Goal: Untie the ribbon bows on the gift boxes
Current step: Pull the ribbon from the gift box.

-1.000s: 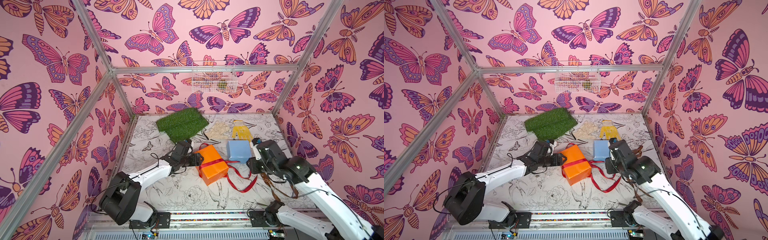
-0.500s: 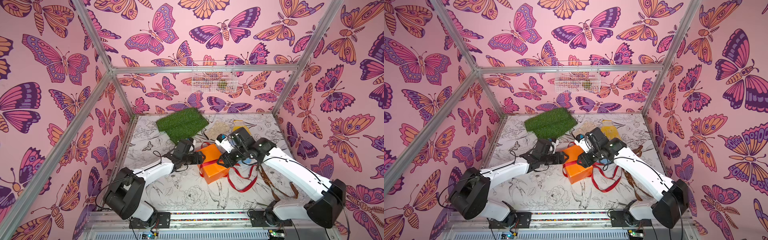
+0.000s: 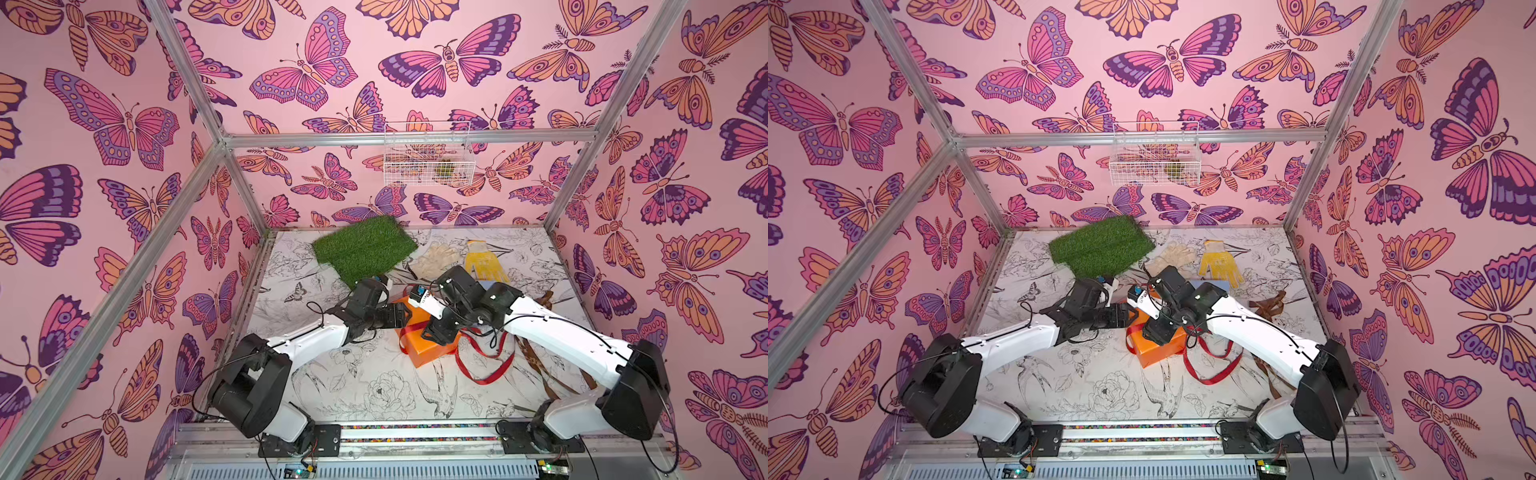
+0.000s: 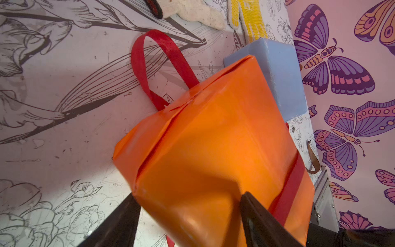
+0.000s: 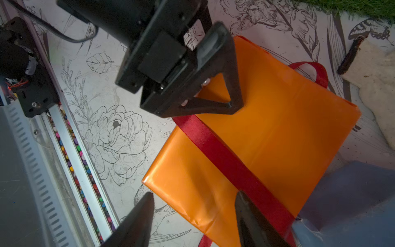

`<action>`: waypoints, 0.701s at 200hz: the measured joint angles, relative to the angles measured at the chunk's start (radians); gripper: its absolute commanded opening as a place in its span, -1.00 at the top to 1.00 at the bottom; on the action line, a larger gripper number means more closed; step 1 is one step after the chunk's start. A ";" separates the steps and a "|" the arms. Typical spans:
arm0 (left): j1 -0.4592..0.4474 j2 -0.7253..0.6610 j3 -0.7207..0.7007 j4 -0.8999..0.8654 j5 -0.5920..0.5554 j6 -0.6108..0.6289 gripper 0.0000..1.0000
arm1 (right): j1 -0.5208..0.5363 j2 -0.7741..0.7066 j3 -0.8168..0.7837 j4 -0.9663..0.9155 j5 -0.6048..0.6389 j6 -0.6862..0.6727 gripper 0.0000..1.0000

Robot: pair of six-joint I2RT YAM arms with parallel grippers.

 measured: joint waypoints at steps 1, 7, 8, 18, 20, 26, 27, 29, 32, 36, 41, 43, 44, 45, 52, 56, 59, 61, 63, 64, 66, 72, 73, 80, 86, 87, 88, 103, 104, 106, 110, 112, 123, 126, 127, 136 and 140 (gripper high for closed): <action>0.000 0.000 0.000 0.000 0.000 0.000 -0.50 | 0.000 0.000 -0.002 0.003 0.000 -0.001 -0.23; 0.000 0.000 0.000 0.000 0.000 0.001 -0.50 | 0.000 0.000 -0.012 0.020 0.002 -0.007 -0.22; 0.000 0.000 0.000 0.000 0.000 0.001 -0.50 | 0.000 0.000 -0.013 0.023 0.003 -0.009 -0.22; 0.000 0.000 0.000 0.000 0.000 0.003 -0.50 | 0.000 0.000 -0.022 0.043 0.009 -0.018 -0.20; 0.000 0.000 0.000 0.000 0.000 0.003 -0.50 | 0.000 0.000 -0.023 0.047 0.011 -0.019 -0.20; 0.001 0.000 0.000 0.000 0.000 0.004 -0.50 | 0.000 0.000 -0.026 0.060 0.017 -0.023 -0.18; 0.001 0.000 0.000 0.000 0.000 0.004 -0.50 | 0.000 0.000 -0.026 0.061 0.019 -0.024 -0.18; 0.001 0.000 0.000 0.000 0.000 0.004 -0.50 | 0.000 0.000 -0.026 0.064 0.019 -0.025 -0.18; 0.001 0.000 0.000 0.000 0.001 0.005 -0.50 | 0.000 0.000 -0.026 0.070 0.023 -0.027 -0.17; 0.001 0.000 0.000 0.000 0.001 0.005 -0.50 | 0.000 0.001 -0.026 0.077 0.028 -0.031 -0.17; 0.001 0.000 0.000 0.000 0.002 0.005 -0.50 | 0.000 0.003 -0.026 0.084 0.033 -0.035 -0.16; 0.001 0.000 0.000 0.000 0.002 0.005 -0.50 | 0.000 0.005 -0.026 0.087 0.034 -0.039 -0.16; 0.001 0.000 0.000 0.000 0.002 0.005 -0.50 | 0.000 0.005 -0.026 0.087 0.035 -0.039 -0.16; 0.001 0.000 0.000 0.000 0.003 0.005 -0.50 | 0.000 0.006 -0.026 0.090 0.036 -0.041 -0.15; 0.001 0.000 0.000 0.000 0.003 0.006 -0.50 | 0.000 0.014 -0.026 0.096 0.041 -0.045 -0.13; 0.001 0.000 -0.001 0.001 0.003 0.007 -0.50 | 0.000 0.021 -0.026 0.098 0.042 -0.048 -0.12; 0.002 0.000 -0.001 0.001 0.003 0.008 -0.50 | 0.000 0.027 -0.026 0.100 0.043 -0.050 -0.11; 0.002 0.000 -0.001 0.002 0.004 0.008 -0.50 | 0.001 0.030 -0.026 0.100 0.044 -0.051 -0.11; 0.002 0.000 -0.002 0.002 0.004 0.008 -0.50 | 0.001 0.035 -0.026 0.101 0.046 -0.051 -0.10; 0.002 0.000 -0.002 0.003 0.004 0.008 -0.50 | 0.001 0.037 -0.026 0.101 0.047 -0.052 -0.10; 0.002 -0.001 -0.003 0.003 0.004 0.009 -0.50 | 0.001 0.042 -0.026 0.102 0.047 -0.053 -0.09; 0.003 -0.001 -0.005 0.006 0.005 0.010 -0.50 | 0.001 0.054 -0.026 0.102 0.049 -0.056 -0.08; 0.003 -0.002 -0.005 0.006 0.005 0.011 -0.50 | 0.001 0.057 -0.026 0.102 0.049 -0.056 -0.08; 0.003 -0.003 -0.006 0.008 0.006 0.012 -0.50 | 0.001 0.071 -0.026 0.102 0.050 -0.059 -0.07; 0.003 -0.005 -0.008 0.008 0.007 0.015 -0.50 | 0.001 0.082 -0.026 0.102 0.053 -0.062 -0.05; 0.003 -0.005 -0.008 0.008 0.007 0.015 -0.50 | 0.001 0.084 -0.026 0.102 0.053 -0.063 -0.05; 0.003 -0.005 -0.008 0.008 0.007 0.015 -0.50 | 0.001 0.085 -0.026 0.102 0.053 -0.064 -0.04; 0.003 -0.007 -0.013 0.012 0.007 0.016 -0.50 | 0.001 0.105 -0.026 0.102 0.056 -0.068 -0.03; 0.003 -0.008 -0.013 0.012 0.007 0.016 -0.50 | 0.001 0.106 -0.026 0.103 0.057 -0.069 -0.03; 0.003 -0.008 -0.013 0.012 0.007 0.017 -0.50 | 0.001 0.108 -0.026 0.103 0.056 -0.069 -0.03; 0.003 -0.010 -0.014 0.011 0.007 0.018 -0.50 | 0.001 0.111 -0.026 0.104 0.056 -0.070 -0.03; 0.003 -0.010 -0.014 0.011 0.007 0.019 -0.50 | 0.001 0.111 -0.026 0.105 0.056 -0.070 -0.03; 0.003 -0.014 -0.018 0.011 0.007 0.019 -0.50 | 0.001 0.111 -0.026 0.108 0.056 -0.071 -0.02; 0.003 -0.015 -0.018 0.011 0.007 0.020 -0.50 | 0.001 0.110 -0.026 0.109 0.056 -0.071 -0.02; 0.003 -0.015 -0.018 0.011 0.007 0.020 -0.50 | 0.001 0.110 -0.026 0.109 0.056 -0.071 -0.02; 0.003 -0.018 -0.021 0.011 0.007 0.021 -0.50 | 0.001 0.111 -0.026 0.109 0.056 -0.071 -0.02; 0.004 -0.018 -0.022 0.011 0.007 0.021 -0.50 | 0.001 0.111 -0.026 0.109 0.056 -0.071 -0.02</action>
